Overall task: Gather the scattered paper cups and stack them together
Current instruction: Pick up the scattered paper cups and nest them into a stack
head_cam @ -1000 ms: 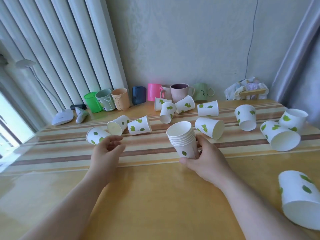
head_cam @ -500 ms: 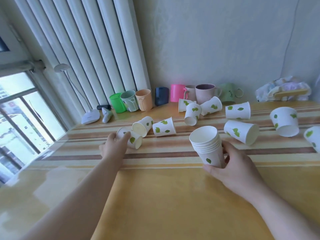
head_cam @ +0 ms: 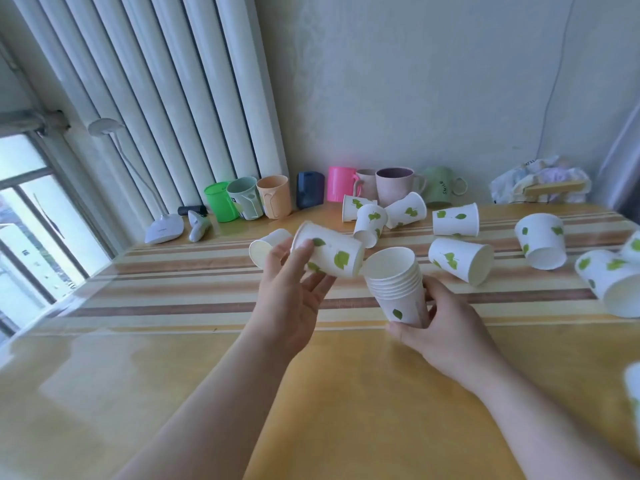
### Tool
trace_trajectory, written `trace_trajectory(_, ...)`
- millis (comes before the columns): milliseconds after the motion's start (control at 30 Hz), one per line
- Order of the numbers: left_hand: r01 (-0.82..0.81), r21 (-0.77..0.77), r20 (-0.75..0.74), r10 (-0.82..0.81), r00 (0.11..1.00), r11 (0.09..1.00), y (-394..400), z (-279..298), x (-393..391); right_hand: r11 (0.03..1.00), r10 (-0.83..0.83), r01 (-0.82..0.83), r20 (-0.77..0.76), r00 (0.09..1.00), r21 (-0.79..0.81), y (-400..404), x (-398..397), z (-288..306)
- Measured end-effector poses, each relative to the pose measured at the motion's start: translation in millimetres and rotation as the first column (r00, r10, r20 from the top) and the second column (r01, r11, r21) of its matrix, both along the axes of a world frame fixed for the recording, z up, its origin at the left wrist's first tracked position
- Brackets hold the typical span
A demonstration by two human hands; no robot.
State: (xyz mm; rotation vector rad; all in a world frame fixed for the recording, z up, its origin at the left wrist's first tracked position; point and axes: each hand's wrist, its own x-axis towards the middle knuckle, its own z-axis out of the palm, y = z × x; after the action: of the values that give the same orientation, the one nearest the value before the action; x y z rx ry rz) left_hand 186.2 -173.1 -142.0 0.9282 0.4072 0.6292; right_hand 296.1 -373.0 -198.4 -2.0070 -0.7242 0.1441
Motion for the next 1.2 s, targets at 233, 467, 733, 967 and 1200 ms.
trace_trajectory(233,-0.002,0.416,-0.043,0.022,0.999,0.909,-29,17,20,1.0,-0.003,0.003,-0.019,1.0,-0.008,0,4,-3)
trace_trajectory(467,0.007,0.469,-0.058,0.023,0.998,0.883,-36,-5,25,1.0,0.014,-0.014,0.0,1.0,-0.007,0,4,-4)
trace_trajectory(733,-0.045,0.55,-0.265,0.225,0.938,0.834,-2,-36,32,1.0,0.005,-0.005,-0.024,1.0,-0.003,0,7,-5)
trace_trajectory(967,0.358,0.927,-0.345,0.628,0.698,0.113,63,-51,59,1.0,0.013,-0.013,-0.017,1.0,0.004,0,8,-8)
trace_trajectory(1200,0.408,0.906,-0.376,0.664,0.646,0.116,70,-57,70,1.0,0.004,-0.004,-0.008,1.0,-0.004,1,10,-9)
